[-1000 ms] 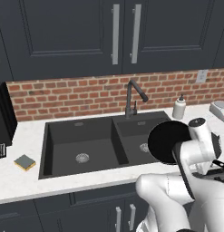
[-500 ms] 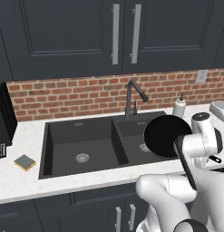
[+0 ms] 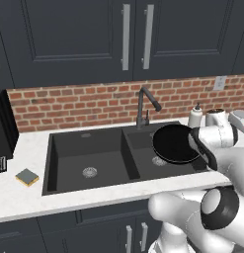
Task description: Pick the pan and sponge and place them into the sink. Then turn on the water.
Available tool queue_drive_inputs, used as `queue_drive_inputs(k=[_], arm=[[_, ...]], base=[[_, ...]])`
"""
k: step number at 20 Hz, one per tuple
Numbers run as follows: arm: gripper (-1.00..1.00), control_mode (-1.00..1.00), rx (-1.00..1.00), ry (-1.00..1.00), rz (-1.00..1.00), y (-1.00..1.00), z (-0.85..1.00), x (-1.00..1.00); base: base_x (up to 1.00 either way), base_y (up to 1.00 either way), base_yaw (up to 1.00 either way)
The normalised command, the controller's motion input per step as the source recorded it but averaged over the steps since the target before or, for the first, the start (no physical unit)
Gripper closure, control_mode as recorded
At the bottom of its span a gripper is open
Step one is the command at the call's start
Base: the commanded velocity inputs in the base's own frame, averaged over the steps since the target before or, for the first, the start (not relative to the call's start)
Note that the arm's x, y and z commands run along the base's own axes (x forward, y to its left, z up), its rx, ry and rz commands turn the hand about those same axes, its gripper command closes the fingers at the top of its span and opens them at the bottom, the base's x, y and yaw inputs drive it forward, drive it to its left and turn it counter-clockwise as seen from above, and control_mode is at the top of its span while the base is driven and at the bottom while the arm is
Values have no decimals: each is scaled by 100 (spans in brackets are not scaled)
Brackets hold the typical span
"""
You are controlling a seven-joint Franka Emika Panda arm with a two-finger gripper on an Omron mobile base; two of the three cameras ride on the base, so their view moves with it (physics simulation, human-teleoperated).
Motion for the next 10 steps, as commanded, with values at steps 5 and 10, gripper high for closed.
queue_drive_inputs(k=[5,10], arm=[[100,-100,15,15,0,0,-3,34],[100,-100,12,10,-1,0,-19,35]], base=[[0,0,0],[0,0,0]])
